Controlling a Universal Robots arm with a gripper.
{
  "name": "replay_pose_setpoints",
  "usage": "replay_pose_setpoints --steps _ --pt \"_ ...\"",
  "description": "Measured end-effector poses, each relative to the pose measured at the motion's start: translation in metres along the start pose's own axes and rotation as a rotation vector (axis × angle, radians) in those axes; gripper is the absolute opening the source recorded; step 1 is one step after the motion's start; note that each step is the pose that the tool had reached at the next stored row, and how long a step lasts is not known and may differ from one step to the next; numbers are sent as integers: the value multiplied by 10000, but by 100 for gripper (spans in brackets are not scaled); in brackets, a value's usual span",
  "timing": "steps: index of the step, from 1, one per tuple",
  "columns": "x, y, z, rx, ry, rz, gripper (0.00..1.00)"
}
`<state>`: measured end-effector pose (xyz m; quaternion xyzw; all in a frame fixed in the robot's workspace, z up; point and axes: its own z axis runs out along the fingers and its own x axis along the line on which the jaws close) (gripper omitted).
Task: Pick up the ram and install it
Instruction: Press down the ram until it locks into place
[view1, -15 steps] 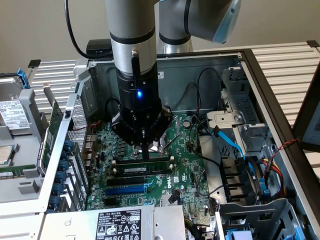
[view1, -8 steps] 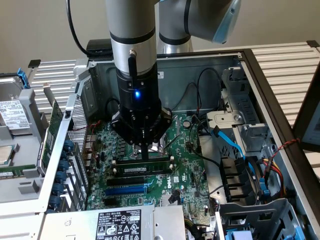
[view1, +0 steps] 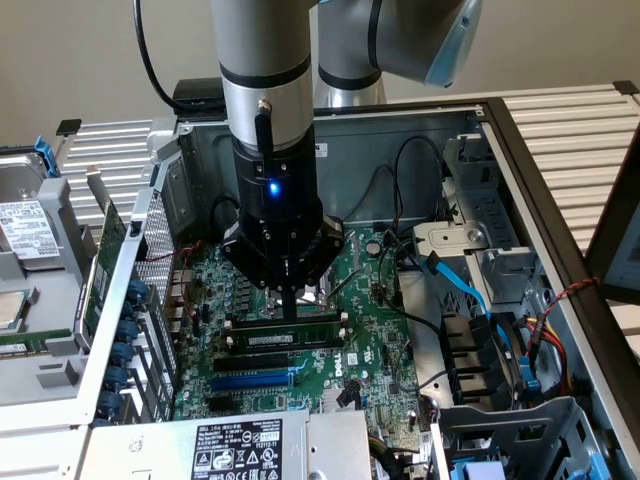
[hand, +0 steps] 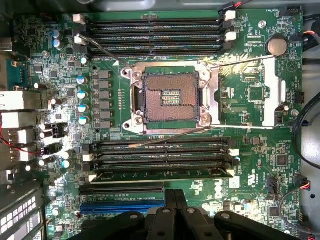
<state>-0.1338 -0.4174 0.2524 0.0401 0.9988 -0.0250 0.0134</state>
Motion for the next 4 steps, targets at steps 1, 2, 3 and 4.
replay_pose_setpoints --steps 1,2,3,4 --pt "0 0 0 0 0 0 11" --pt "0 0 0 0 0 0 11" --pt "0 0 0 -1 0 0 11" --pt "0 0 0 -1 0 0 11"
